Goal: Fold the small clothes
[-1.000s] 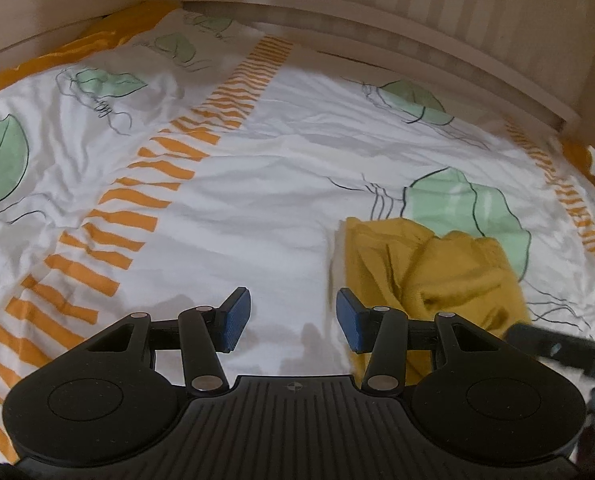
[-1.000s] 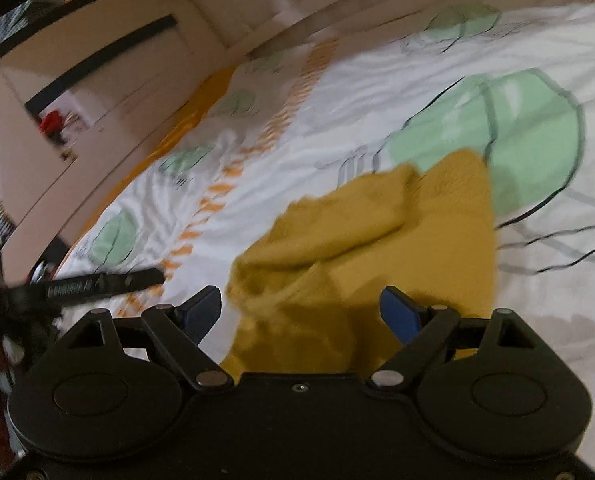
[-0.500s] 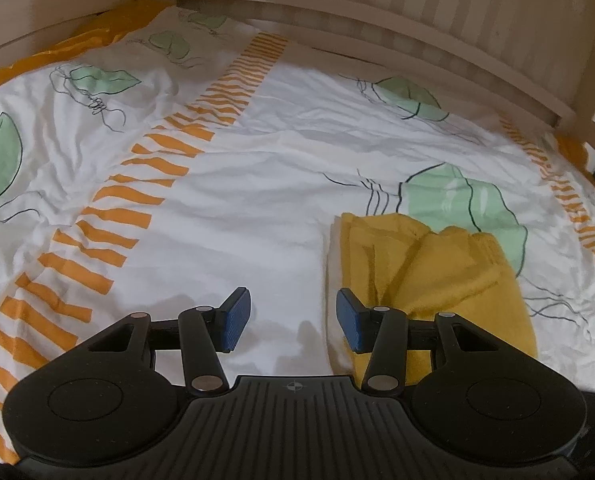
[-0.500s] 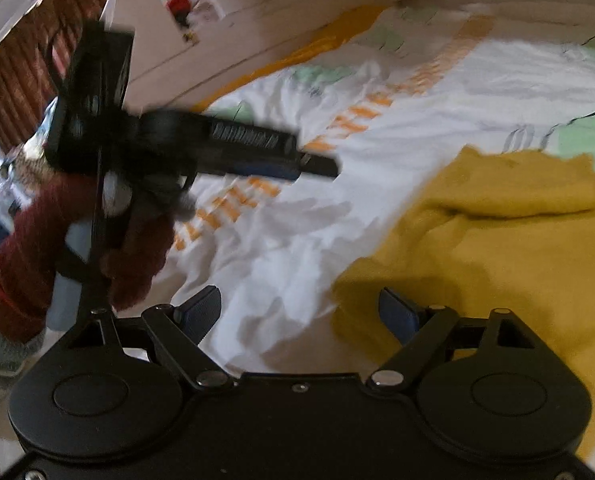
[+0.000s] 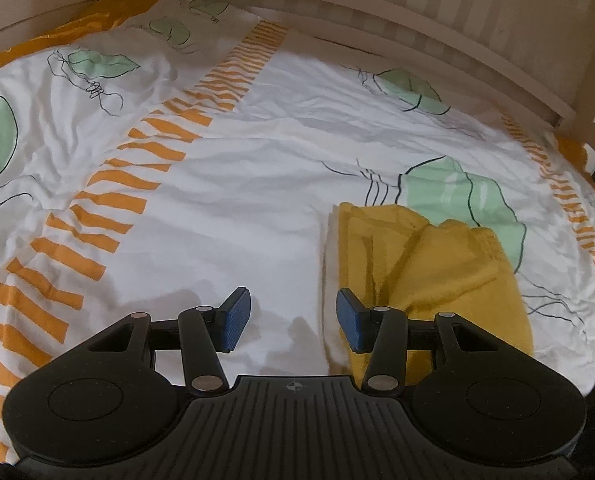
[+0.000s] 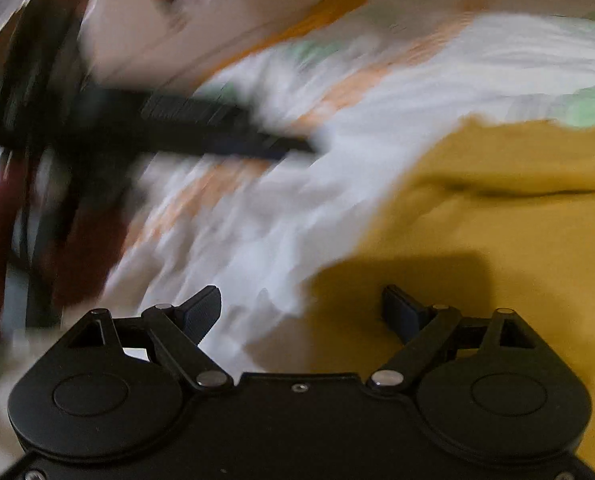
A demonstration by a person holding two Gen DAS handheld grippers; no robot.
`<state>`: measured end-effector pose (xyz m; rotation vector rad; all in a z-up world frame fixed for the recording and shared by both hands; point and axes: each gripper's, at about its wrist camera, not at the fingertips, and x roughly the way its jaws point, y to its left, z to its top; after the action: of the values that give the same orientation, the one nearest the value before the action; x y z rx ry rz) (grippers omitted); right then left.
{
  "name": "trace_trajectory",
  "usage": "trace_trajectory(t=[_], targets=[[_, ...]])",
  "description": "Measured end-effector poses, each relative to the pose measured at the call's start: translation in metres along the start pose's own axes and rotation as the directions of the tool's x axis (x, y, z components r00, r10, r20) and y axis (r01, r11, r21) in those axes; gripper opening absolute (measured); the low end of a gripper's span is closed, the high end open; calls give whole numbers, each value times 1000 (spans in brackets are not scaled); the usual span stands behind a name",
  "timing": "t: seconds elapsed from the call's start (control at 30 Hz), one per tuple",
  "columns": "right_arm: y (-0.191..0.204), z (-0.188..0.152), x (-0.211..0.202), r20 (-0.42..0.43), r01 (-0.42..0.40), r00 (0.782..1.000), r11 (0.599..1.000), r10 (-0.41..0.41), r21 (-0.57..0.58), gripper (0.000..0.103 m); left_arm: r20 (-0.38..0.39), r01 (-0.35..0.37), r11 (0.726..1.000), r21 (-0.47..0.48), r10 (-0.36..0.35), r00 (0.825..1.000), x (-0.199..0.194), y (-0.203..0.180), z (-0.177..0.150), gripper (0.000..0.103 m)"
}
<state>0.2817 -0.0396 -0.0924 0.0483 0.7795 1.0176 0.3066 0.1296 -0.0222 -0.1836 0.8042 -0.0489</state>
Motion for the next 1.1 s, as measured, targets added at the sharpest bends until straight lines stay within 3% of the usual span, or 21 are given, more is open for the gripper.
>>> trace_trajectory(t=[0.07, 0.17, 0.23, 0.3, 0.37, 0.43, 0.5, 0.63, 0.7, 0.9, 1.1], targets=[[17, -5, 1, -15, -19, 1000, 996, 18, -89, 89, -4, 2, 1000, 1, -2, 1000, 1, 0, -1, 46], [17, -6, -22, 38, -45, 998, 997, 48, -60, 87, -7, 5, 1000, 9, -5, 1000, 1, -1, -1, 46], [11, -4, -42, 77, -7, 997, 999, 11, -44, 87, -10, 6, 1000, 15, -6, 1000, 1, -3, -3, 46], [3, 0, -63, 109, 91, 990, 995, -86, -38, 87, -14, 8, 1000, 21, -8, 1000, 2, -6, -4, 46], [-8, 7, -75, 118, 210, 972, 977, -206, -25, 83, -16, 15, 999, 28, -15, 1000, 2, -12, -7, 46], [-21, 14, -84, 106, 327, 940, 945, -323, -14, 55, -23, 30, 998, 46, -29, 999, 3, -20, -11, 46], [-33, 22, -85, 88, 419, 905, 908, -417, -14, 38, -31, 50, 996, 74, -48, 998, 3, -30, -16, 46], [-54, 35, -76, 62, 502, 864, 864, -500, -30, 37, -47, 82, 988, 130, -77, 996, 7, -48, -30, 46], [-62, 40, -66, 47, 520, 854, 854, -518, -35, 37, -72, 89, 984, 156, -78, 994, 12, -54, -36, 46], [-88, 71, -37, 46, 511, 858, 859, -511, -1, 38, -187, 87, 986, 141, -60, 981, 33, -53, -49, 46], [-112, 109, -10, 68, 429, 898, 898, -436, 96, 38, -232, 114, 987, 110, -86, 969, 36, -45, -48, 46]])
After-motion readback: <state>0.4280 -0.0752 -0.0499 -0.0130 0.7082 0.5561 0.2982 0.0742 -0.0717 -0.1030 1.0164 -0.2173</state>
